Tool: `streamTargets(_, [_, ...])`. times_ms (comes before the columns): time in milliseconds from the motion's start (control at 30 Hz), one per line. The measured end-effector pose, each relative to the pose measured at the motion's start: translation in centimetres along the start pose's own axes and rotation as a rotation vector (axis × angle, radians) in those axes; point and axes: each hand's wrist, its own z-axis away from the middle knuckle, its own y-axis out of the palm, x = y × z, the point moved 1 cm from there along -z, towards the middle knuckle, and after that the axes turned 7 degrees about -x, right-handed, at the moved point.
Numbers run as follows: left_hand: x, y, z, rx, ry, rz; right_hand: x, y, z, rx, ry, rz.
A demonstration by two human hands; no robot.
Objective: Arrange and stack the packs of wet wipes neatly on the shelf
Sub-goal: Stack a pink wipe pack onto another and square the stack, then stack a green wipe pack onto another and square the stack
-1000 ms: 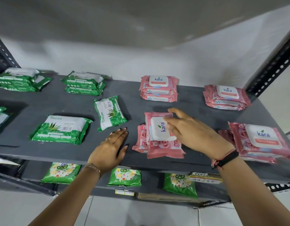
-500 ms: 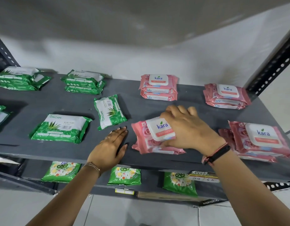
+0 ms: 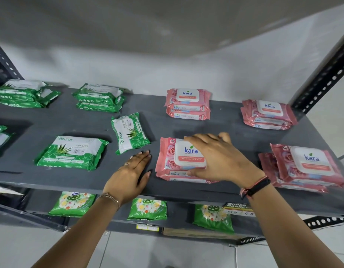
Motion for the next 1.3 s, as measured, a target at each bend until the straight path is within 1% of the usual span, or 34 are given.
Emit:
streamTargets(167, [0.0, 0.0, 0.0, -0.011, 0.005, -0.004, 0.1, 0.2, 0.0, -0.009, 0.011, -0.018])
streamTargets(433, [-0.3, -0.2, 0.2, -0.007, 0.012, 0.013, 0.6, -0.5, 0.0, 0.036, 0.035, -0.063])
streamTargets(600, [-0.6, -2.8, 1.0, -0.094, 0.029, 0.060, 3.5, -2.4, -1.8, -0.067, 0.034, -0.087])
streamTargets(700, [1.8, -5.7, 1.9, -0.182, 0.026, 0.051, 6.3, -2.5, -4.0, -0.165, 0.042, -0.122])
streamTargets(767, [4.7, -7.9, 2.8, -0.228, -0.035, 0.029, 8.4, -1.9, -6.0, -0.206, 0.087, -0.160])
streamTargets(833, [8.2, -9.9, 4.0, -0.249, -0.108, -0.015, 10.5, -0.9, -8.3, -0.212, 0.168, -0.204])
streamTargets(900, [11.6, -11.5, 5.2, -0.223, -0.150, -0.072, 12.4, 0.3, -10.7, -0.196, 0.262, -0.238])
streamTargets(967, [14.9, -12.4, 6.5, -0.164, -0.182, -0.121, 13.9, 1.6, -12.9, -0.162, 0.363, -0.251])
streamTargets(1167, [20.9, -12.6, 8.2, -0.010, -0.181, -0.203, 14.9, 5.0, -16.4, -0.020, 0.628, -0.270])
streamTargets(1233, [22.2, -12.3, 8.2, 0.015, -0.168, -0.182, 15.1, 5.6, -16.8, -0.014, 0.684, -0.269])
streamTargets(1300, [23.0, -11.8, 8.3, 0.027, -0.153, -0.162, 15.3, 5.9, -16.9, -0.044, 0.711, -0.284])
